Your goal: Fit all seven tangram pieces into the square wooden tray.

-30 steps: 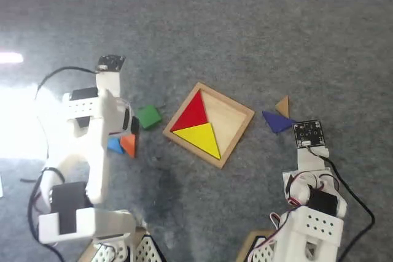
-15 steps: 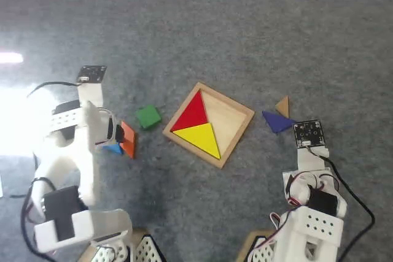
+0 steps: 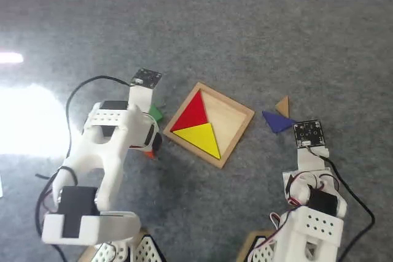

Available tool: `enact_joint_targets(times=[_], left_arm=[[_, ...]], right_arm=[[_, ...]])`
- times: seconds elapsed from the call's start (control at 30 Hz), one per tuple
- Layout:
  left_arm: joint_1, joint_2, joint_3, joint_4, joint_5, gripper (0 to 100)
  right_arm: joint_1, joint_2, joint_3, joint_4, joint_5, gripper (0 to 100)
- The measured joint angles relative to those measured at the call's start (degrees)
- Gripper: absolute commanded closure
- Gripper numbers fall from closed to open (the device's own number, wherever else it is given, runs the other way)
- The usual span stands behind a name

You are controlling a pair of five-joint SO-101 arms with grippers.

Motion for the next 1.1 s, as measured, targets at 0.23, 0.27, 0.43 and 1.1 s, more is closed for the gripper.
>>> enact_joint_targets(times=[0.23,0.27,0.43,1.1], left_arm=[[0.3,0.0,-0.7,0.4,0.0,82],[0.4,0.0,-1.3,1.2,0.0,82],[1.9,-1.8,-7.1,7.6,0.0,76],[-1.9,13.5,-11.0,4.8,2.4,76]], right_arm=[[0.0,0.0,0.0,0.0,0.0,85.5],[0.0,0.0,0.0,0.0,0.0,85.5],[0.0,0.0,0.0,0.0,0.0,85.5],[0.0,0.0,0.0,0.0,0.0,85.5]])
